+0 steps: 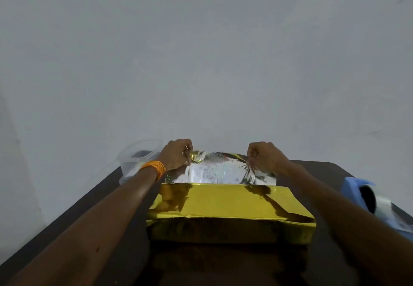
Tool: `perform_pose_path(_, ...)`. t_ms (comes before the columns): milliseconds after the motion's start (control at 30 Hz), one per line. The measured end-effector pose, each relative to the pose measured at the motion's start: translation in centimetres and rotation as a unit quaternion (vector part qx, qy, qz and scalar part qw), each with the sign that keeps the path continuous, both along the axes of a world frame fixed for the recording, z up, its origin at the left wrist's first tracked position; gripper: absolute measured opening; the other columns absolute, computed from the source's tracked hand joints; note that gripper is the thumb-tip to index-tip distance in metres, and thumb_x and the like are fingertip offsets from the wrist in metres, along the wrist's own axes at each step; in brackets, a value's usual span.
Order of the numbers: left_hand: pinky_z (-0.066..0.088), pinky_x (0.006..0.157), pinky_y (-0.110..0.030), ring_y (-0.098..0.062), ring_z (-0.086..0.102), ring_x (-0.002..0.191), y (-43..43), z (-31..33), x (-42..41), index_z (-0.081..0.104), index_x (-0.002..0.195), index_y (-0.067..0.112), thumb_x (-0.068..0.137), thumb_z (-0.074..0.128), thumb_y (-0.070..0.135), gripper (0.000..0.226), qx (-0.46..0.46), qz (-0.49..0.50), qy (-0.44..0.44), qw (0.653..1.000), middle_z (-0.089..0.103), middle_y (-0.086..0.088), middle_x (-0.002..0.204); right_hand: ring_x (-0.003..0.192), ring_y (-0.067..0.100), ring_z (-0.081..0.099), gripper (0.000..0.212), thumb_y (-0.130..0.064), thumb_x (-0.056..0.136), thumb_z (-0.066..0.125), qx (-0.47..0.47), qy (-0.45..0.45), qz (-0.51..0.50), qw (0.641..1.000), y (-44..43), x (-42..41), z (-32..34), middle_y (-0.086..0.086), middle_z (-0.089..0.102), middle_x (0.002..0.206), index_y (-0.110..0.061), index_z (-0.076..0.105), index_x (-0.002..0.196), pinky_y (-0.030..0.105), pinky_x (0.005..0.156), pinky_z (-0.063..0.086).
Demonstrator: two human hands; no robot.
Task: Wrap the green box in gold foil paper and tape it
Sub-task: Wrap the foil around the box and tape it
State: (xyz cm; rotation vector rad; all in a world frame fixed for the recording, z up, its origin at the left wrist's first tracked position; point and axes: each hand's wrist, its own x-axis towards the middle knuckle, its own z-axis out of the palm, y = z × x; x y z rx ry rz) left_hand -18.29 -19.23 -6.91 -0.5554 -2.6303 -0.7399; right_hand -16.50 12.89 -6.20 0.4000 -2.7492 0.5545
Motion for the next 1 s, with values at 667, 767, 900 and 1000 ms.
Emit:
perform_pose_path(667, 0.053, 0.07, -0.02, -0.008, 0.066, 0.077, -3.4, -2.0, 16.4, 0.069, 0.079, 0.027, 0.07, 0.074, -0.012, 0.041, 0.015, -0.056, 0.038, 0.998, 0.072, 0.003, 0.082, 0.088, 0.007, 0.06, 0.028, 0.003, 0.086, 0.059, 0.063, 0.051, 0.104, 0.991, 1.3, 15.9, -1.7, -0.005, 0.071, 0.097, -0.016, 0.076, 0.098, 0.023, 0.077, 0.048)
perform_pose_path(767, 0.051, 0.066, -0.014, -0.006, 0.065, 0.074, -3.6, -2.8, 17.4, 0.072, 0.081, 0.022, 0.074, 0.068, -0.015, 0.038, -0.022, -0.05, 0.036, 0.998, 0.071, 0.003, 0.08, 0.083, 0.005, 0.059, 0.025, 0.001, 0.084, 0.064, 0.061, 0.041, 0.109, 0.991, 1.2, 16.9, -1.9, -0.008, 0.068, 0.093, -0.016, 0.076, 0.098, 0.024, 0.075, 0.048)
perform_pose_path(900, 0.05, 0.064, -0.018, -0.007, 0.065, 0.07, -4.2, -2.4, 18.1, 0.069, 0.078, 0.024, 0.079, 0.056, -0.013, 0.04, -0.041, -0.017, 0.019, 0.999, 0.07, 0.005, 0.073, 0.084, 0.009, 0.062, 0.023, -0.01, 0.083, 0.072, 0.092, 0.006, 0.109, 0.99, 1.7, 18.2, -1.2, -0.011, 0.065, 0.095, -0.019, 0.074, 0.103, 0.019, 0.07, 0.047)
perform_pose_path(1000, 0.052, 0.065, -0.03, -0.007, 0.062, 0.072, -4.1, -1.4, 18.6, 0.067, 0.077, 0.029, 0.084, 0.057, -0.003, 0.035, 0.0, 0.028, 0.083, 0.996, 0.068, 0.008, 0.073, 0.082, 0.01, 0.061, 0.015, -0.013, 0.084, 0.068, 0.107, -0.005, 0.078, 0.991, 2.3, 18.8, -0.6, -0.012, 0.065, 0.088, -0.02, 0.074, 0.096, 0.021, 0.069, 0.046)
